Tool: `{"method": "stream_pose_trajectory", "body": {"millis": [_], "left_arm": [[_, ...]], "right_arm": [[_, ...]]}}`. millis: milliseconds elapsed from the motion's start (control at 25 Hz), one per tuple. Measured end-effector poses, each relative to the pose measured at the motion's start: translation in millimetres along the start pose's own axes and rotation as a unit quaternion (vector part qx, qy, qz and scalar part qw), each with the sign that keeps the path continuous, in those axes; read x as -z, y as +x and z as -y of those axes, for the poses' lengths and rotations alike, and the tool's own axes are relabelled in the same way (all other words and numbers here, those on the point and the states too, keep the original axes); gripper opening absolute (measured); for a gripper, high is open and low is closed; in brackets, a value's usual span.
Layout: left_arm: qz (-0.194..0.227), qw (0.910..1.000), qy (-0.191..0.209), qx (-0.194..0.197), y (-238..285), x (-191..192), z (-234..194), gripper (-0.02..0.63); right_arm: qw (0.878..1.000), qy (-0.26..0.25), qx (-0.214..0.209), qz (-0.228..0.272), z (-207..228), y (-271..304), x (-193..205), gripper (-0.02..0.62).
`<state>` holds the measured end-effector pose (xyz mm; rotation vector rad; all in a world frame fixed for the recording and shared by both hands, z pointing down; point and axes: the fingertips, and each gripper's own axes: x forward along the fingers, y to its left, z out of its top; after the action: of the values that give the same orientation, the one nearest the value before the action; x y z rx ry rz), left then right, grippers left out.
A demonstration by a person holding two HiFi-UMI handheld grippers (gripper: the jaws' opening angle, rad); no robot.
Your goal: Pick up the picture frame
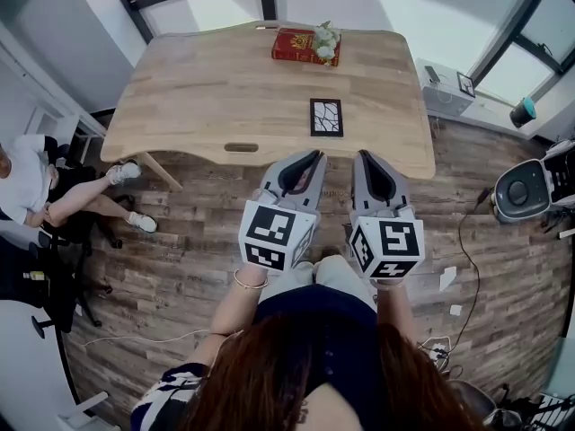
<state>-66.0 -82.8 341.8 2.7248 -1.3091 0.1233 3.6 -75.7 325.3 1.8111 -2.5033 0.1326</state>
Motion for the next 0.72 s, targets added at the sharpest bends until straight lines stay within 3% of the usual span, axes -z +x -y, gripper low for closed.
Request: {"method": "stream_pose_trajectory", "body": {"millis": [720], "left_arm": [[-0.008, 0.9998, -0.009, -0.019, 85.1, 3.8, -49.9, 0.041]], "right_arm": [[0.999, -0.007, -0.001, -0.032, 49.3, 88.5, 17.6, 0.028]]}}
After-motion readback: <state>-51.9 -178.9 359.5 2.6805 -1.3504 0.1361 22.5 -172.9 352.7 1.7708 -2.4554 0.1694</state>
